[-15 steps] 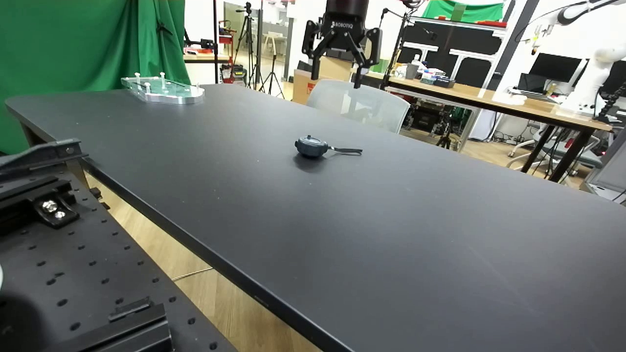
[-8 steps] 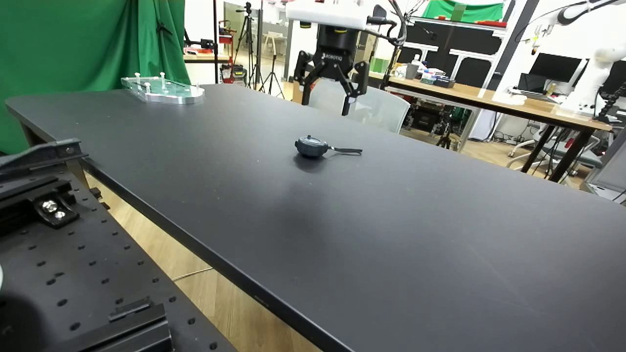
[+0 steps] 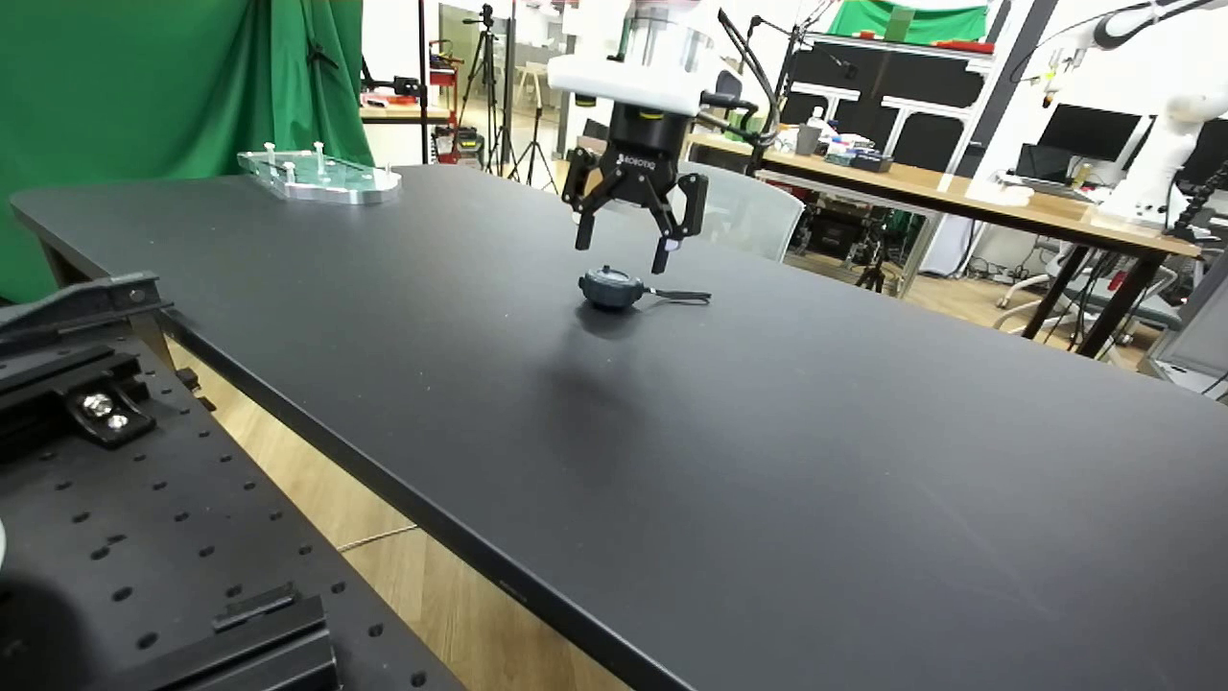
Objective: Move the black measuring tape forwards
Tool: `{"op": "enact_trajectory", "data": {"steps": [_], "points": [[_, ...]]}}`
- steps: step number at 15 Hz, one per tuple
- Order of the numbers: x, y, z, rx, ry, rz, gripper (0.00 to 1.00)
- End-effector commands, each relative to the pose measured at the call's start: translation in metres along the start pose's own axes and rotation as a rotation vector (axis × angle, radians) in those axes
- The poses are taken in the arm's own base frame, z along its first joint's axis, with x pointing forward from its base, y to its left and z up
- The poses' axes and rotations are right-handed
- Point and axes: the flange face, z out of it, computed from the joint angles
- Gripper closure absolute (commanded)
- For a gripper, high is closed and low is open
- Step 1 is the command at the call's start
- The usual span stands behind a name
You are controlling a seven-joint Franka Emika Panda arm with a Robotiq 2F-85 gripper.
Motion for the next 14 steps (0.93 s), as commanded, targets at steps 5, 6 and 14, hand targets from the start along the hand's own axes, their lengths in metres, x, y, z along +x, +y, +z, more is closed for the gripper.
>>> {"op": "enact_trajectory", "data": {"steps": [5,6,14], "points": [[0.015,0.0,0.013,-0.006,-0.024,0.036,0.0],[0.016,0.0,0.015,-0.006,-0.03,0.036,0.0],[0.023,0.0,0.025,-0.005,-0.052,0.032,0.55]]}}
